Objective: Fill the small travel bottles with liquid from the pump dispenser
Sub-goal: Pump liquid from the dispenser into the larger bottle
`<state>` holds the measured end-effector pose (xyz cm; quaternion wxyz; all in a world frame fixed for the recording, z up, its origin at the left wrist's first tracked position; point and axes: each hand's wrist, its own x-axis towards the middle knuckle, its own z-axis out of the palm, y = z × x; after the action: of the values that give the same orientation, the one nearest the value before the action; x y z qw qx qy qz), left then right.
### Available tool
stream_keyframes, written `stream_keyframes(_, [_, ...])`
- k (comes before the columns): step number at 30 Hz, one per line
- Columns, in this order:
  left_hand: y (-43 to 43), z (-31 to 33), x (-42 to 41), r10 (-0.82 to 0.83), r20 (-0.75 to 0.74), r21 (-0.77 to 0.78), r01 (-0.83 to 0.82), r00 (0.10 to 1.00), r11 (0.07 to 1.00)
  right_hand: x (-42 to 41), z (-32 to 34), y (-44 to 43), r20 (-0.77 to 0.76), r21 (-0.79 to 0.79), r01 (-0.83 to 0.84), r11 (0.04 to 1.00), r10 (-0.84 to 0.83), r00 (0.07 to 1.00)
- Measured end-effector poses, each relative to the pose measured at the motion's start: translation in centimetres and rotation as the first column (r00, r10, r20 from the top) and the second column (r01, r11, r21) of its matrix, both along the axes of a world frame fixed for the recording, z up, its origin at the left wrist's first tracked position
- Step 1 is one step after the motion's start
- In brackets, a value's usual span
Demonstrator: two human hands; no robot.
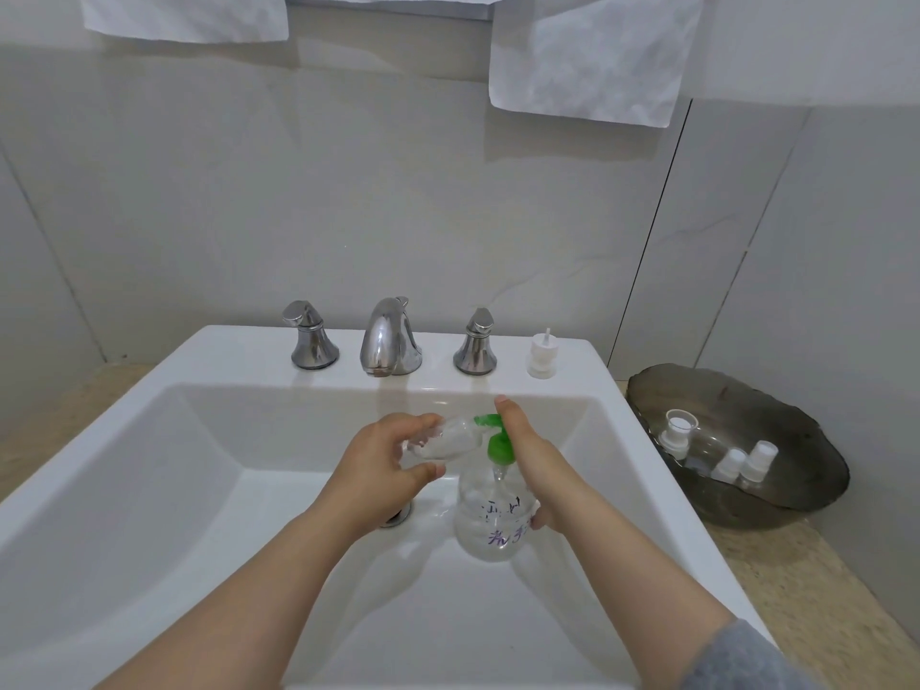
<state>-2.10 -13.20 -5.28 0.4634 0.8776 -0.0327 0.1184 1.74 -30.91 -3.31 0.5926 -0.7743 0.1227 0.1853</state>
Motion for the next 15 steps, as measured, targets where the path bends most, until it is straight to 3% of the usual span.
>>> stream_keyframes(15, [0.0,-0.07,0.07,0.002,0.009,0.02,-0.003,1.0,1.0,0.1,0.0,0.18,-0.004,0.045,0.016,0.999,-0.016,1.0])
